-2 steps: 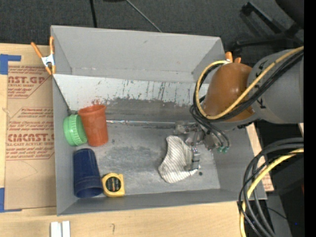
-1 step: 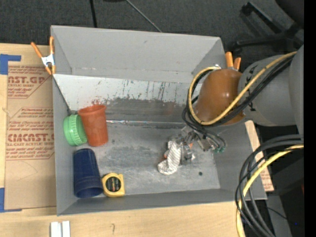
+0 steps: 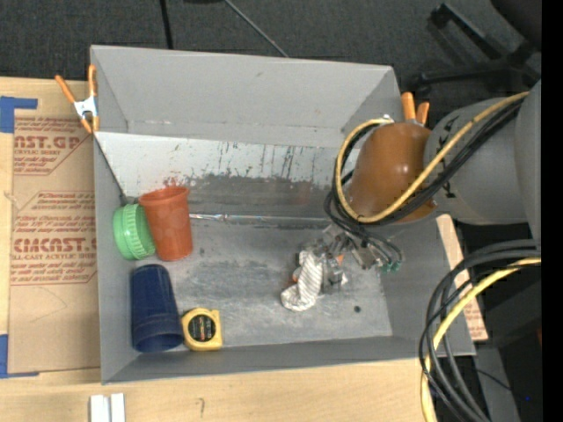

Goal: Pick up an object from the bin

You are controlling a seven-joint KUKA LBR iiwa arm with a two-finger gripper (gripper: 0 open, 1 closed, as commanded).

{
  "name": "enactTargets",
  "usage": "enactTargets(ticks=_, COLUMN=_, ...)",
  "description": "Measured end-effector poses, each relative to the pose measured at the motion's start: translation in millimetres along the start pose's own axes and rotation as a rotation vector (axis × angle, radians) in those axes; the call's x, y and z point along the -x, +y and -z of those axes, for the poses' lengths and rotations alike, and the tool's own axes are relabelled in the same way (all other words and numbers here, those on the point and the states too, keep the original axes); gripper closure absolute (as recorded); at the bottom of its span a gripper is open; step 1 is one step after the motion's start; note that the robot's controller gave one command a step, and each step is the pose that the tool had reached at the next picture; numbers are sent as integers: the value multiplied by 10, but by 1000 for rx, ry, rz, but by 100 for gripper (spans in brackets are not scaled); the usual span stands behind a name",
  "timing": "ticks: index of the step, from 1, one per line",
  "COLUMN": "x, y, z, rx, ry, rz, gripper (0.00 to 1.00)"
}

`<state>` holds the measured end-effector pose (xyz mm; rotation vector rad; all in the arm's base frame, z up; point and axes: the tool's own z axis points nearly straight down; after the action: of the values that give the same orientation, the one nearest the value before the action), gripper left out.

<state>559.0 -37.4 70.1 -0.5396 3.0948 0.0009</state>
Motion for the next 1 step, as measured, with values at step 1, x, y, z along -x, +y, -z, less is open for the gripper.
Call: enactTargets(ticks=1, x=35, y=76, z=195, rx=0, ry=0, rz=-2, gripper=100)
